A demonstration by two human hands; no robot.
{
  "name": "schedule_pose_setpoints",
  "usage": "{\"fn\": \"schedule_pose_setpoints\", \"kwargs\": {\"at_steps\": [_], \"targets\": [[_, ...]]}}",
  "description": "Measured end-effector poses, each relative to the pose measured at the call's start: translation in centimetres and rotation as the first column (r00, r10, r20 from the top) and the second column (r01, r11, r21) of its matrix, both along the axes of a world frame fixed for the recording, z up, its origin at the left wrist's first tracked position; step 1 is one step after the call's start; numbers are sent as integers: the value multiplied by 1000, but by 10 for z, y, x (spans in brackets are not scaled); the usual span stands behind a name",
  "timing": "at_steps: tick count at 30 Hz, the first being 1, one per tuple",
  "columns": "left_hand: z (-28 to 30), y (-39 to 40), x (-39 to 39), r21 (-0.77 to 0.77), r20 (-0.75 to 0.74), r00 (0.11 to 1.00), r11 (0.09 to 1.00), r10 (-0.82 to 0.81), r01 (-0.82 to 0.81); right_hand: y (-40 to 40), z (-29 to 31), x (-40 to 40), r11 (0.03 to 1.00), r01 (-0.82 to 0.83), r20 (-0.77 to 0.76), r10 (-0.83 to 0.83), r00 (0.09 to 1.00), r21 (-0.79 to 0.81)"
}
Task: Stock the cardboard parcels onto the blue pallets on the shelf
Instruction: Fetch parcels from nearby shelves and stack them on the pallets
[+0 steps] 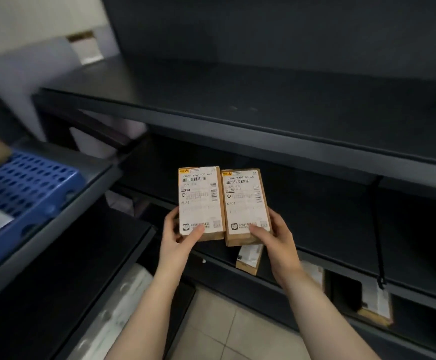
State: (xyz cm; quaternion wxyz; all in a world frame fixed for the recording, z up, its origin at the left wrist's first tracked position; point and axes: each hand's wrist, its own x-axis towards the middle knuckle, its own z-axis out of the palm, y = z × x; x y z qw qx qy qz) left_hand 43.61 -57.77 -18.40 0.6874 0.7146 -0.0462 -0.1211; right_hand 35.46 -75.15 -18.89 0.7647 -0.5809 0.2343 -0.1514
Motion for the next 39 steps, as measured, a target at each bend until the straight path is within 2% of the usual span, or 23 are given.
{"fn": "schedule_pose_setpoints", "kwargs": {"at_steps": [6, 14, 19, 27, 39], "targets": [[34, 44, -34, -38, 62, 972, 974, 225, -223, 29, 29, 10, 969, -238, 52, 242, 969, -66], [69, 94, -95, -127, 105, 875, 879, 472, -459, 68, 73, 2, 860, -487, 164, 508, 845, -153], [95, 121, -136, -173, 184, 743, 765, 643, -620, 101, 96, -6, 780, -594, 212, 625, 751, -195], [125, 180, -203, -211, 259, 512, 565, 819, -798, 182, 128, -26, 624, -755, 253, 778, 575, -201], [143, 278, -289, -225, 293, 264, 335, 919, -915, 307, 144, -76, 464, -872, 271, 869, 414, -157]]}}
